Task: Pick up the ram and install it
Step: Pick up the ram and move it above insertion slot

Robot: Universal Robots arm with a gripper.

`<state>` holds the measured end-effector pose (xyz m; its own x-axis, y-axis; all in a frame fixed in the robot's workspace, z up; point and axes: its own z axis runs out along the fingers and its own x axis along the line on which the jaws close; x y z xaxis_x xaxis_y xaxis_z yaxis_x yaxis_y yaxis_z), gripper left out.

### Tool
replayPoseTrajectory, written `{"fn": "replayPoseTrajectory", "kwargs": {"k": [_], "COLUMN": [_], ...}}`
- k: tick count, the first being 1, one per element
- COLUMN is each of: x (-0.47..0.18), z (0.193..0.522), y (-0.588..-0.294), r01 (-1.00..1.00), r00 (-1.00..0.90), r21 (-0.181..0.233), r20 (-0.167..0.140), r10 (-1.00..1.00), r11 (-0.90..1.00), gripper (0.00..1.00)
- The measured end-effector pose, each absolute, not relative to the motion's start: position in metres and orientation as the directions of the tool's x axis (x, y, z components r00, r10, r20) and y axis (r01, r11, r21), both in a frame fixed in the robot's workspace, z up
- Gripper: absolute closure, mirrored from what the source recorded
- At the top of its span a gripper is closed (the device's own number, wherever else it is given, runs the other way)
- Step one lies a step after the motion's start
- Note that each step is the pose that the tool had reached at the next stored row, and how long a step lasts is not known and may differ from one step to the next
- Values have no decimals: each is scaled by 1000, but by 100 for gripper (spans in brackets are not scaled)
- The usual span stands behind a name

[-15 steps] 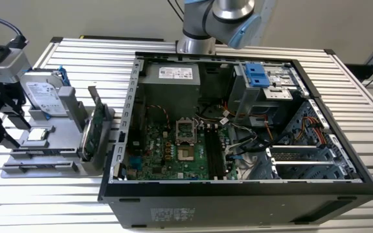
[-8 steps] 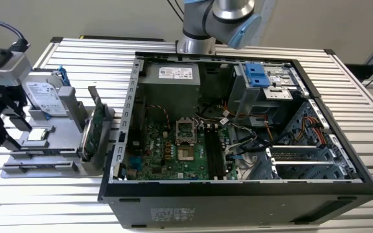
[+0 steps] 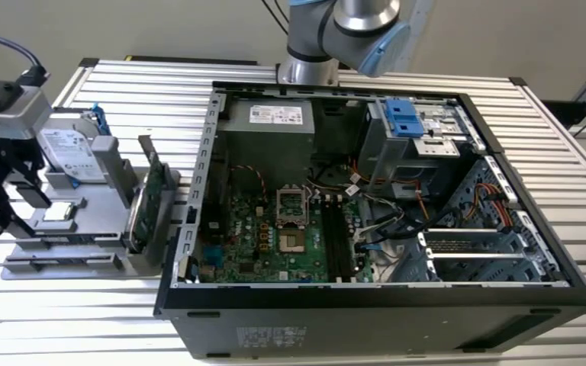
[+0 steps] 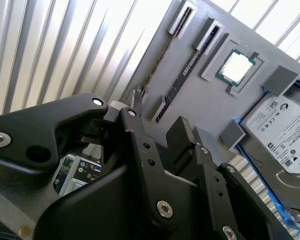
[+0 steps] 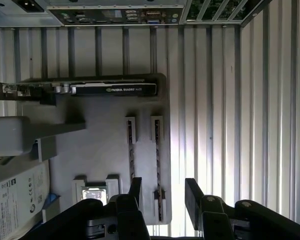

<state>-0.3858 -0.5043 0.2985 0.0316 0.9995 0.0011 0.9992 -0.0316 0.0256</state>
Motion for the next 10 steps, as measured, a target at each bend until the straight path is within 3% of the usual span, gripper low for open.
{"fn": "replayPoseTrajectory", "kwargs": {"k": [10], "x": [-386], "z": [293], "y": [-504], "r01": [999], "r00": [32], "r21": [24], "r20": [1], "r10": [1000], "r11": [-32], "gripper": [0]}}
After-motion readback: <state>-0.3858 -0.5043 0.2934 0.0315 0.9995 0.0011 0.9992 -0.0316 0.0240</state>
